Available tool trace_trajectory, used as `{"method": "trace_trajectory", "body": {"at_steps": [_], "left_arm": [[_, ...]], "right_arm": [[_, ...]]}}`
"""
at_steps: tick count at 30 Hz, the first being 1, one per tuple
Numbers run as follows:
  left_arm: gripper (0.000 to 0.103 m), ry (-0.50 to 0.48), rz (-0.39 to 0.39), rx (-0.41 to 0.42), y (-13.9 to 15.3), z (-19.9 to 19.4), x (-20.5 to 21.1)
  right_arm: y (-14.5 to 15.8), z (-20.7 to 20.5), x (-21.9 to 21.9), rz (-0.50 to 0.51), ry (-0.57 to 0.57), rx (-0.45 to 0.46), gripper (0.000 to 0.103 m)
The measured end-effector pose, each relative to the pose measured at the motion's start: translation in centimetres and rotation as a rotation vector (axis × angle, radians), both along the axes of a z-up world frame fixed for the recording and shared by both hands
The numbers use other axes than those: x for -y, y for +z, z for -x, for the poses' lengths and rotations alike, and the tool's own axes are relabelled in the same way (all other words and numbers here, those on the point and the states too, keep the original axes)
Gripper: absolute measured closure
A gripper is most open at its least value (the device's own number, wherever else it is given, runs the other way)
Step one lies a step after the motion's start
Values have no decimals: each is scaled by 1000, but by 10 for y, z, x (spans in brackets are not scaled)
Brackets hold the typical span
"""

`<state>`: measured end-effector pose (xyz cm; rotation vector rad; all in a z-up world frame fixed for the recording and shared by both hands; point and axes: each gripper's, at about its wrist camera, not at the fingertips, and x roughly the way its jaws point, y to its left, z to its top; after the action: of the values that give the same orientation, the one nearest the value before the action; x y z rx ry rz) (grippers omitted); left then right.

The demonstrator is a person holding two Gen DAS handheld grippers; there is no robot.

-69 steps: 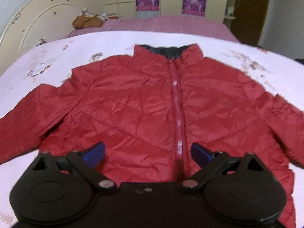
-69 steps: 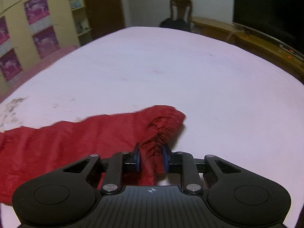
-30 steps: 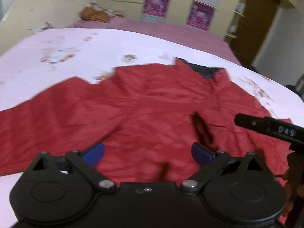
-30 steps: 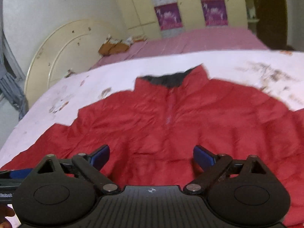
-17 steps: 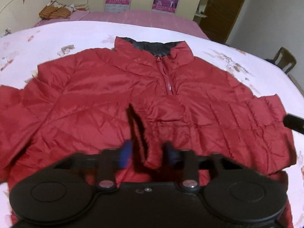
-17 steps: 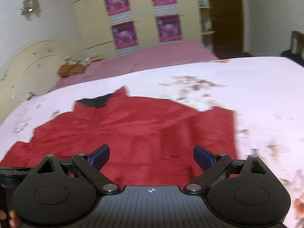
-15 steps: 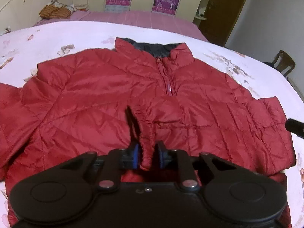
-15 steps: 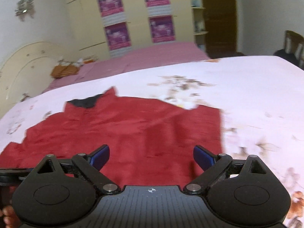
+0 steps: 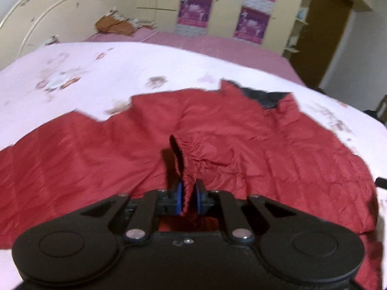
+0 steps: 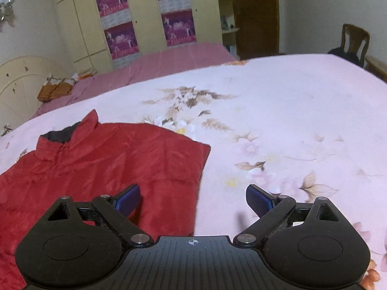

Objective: Fold large clothes

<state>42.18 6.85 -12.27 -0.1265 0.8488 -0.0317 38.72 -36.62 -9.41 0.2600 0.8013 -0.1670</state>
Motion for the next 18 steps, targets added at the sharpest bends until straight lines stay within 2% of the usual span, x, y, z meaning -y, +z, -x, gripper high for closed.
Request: {"method": "trace_trajectory", "body": {"at_steps": [6, 8, 9, 11, 12, 13, 14, 18], "left_arm": [[92, 16, -25, -29, -11, -3, -5], [91, -3, -33, -36, -13, -2, -1], [91, -9, -33, -39, -13, -2, 1], [89, -13, -42, -39, -13, -1, 4], [87, -17, -45, -38, -14, -1, 6], [83, -19, -49, -36, -15, -1, 7], [79, -21, -55, -37, -17, -2, 7], [78, -35, -77, -44, -20, -4, 11]], "right_arm": [[-21, -31, -2, 4, 18, -47, 10], [-30, -41, 1, -40, 23, -84, 40], [-35, -44, 3, -87, 28, -101, 58], [-35, -45, 1, -77, 33, -98, 65], [-34, -45, -1, -55, 44, -95, 76], [-32, -43, -2, -32, 43, -91, 82], [-31, -42, -1, -1, 27, -85, 84], [-36, -43, 5, 32, 19, -111, 83]]}}
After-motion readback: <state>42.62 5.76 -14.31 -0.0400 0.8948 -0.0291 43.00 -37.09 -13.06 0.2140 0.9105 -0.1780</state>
